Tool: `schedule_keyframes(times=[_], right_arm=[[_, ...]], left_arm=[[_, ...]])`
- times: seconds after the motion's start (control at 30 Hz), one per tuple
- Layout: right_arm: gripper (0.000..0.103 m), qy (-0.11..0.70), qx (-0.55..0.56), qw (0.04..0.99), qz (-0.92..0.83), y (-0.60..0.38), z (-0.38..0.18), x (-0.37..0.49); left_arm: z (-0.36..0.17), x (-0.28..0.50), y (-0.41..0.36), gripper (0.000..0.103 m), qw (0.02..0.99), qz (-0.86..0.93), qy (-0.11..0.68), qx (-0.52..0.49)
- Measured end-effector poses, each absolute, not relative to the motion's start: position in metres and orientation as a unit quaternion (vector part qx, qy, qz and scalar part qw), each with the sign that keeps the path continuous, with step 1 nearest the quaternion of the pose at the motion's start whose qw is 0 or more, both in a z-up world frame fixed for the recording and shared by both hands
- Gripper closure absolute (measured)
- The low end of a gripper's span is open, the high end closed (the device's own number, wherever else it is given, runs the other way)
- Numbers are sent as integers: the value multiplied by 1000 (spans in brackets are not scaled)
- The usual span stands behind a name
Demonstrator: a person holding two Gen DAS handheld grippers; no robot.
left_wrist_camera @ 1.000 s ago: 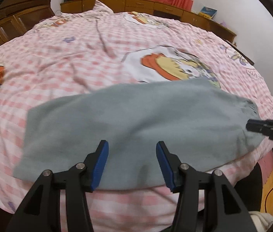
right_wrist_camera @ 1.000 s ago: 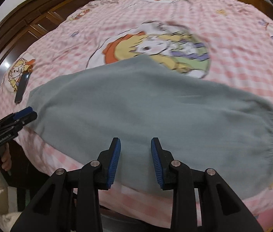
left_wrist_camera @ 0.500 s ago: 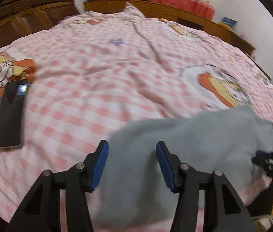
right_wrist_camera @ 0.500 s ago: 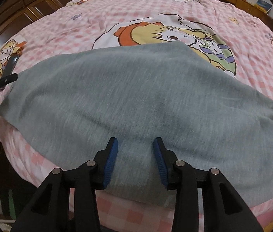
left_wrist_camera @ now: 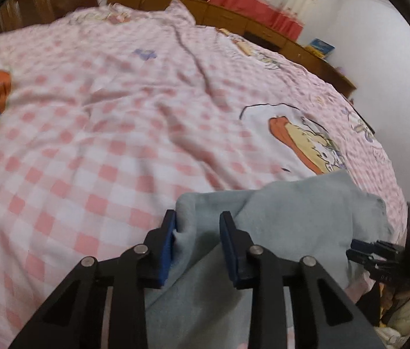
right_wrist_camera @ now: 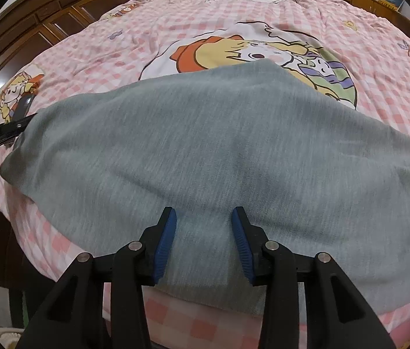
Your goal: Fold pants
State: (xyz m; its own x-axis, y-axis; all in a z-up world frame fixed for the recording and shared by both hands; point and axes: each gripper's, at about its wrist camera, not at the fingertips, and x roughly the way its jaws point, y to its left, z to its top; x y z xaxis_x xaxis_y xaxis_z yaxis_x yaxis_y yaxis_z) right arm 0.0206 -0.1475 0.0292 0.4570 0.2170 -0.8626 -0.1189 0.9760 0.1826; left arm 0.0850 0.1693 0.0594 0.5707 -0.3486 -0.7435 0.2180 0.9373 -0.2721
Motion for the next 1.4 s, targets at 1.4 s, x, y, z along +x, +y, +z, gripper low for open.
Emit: schedule_keyframes(times=[1.4], right_arm=[[61,506,46,855,102,-148,28,23]], left_arm=[[60,71,176,99,924,-63,371,-69]])
